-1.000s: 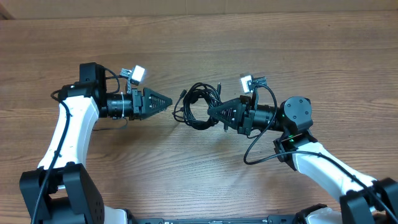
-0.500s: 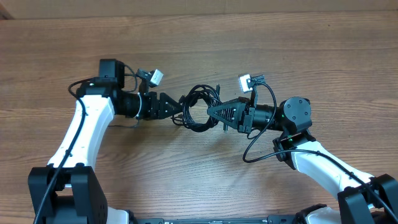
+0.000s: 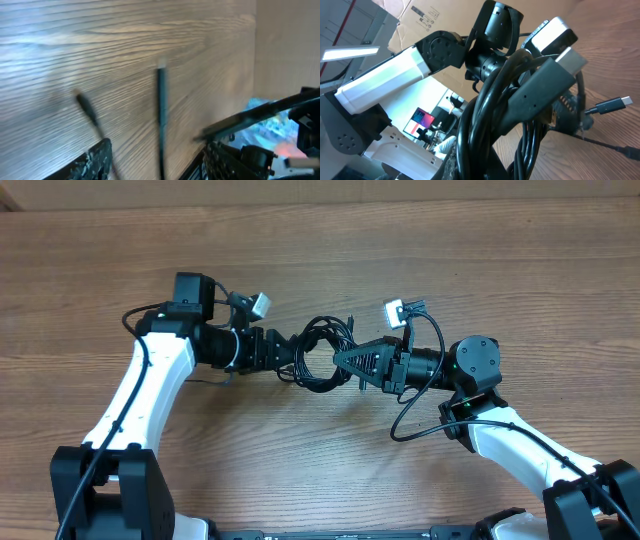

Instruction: Untangle cables

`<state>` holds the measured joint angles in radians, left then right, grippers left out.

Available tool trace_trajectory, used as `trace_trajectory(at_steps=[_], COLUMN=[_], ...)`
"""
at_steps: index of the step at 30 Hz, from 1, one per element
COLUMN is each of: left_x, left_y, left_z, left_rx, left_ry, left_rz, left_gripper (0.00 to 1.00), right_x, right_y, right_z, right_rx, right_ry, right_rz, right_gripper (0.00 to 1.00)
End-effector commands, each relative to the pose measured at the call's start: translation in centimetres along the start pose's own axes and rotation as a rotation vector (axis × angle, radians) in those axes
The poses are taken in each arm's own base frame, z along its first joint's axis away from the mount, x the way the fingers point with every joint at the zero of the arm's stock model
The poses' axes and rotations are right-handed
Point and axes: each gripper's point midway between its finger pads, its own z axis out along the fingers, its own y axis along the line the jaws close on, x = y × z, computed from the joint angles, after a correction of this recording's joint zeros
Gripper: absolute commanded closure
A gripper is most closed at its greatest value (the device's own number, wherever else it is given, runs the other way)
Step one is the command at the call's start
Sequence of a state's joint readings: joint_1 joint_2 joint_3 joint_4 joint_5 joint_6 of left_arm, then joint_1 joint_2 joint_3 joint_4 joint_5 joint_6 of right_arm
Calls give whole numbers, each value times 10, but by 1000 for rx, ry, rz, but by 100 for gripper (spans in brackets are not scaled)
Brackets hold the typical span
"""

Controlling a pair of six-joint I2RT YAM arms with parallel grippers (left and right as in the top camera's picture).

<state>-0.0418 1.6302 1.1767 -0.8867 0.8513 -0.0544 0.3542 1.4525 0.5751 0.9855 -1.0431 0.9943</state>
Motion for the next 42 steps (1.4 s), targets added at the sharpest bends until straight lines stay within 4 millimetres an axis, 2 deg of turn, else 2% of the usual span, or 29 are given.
trace_trajectory(at_steps=[1, 5, 9, 13, 22, 29, 34, 42], left_x=[-3, 5, 14, 19, 18, 17, 23, 29], left_y=[16, 21, 8, -1, -10, -29, -17, -31], left_z=[-15, -32, -45, -49, -42, -22, -11, -2], left_rx=[-24, -22, 13, 10, 17, 24, -101, -66], left_ry=[-28, -32, -39, -38, -33, -5, 25, 53], left_rz=[-47, -52, -21, -4, 18, 83, 35, 57], left_gripper=[39, 39, 38, 38, 40, 39, 39, 35], right_x=[-8, -7, -7, -7, -7, -7, -7, -7], right_y=[7, 5, 5, 5, 5, 5, 5, 5], right_z=[2, 2, 2, 2, 2, 2, 2, 2], right_rx=[-18, -13, -13, -13, -13, -13, -13, -13], right_ry=[-4, -2, -2, -2, -1, -1, -1, -1], right_rz=[-30, -20, -20, -20, -21, -21, -20, -21], right_gripper=[96, 96, 96, 96, 96, 96, 96, 96])
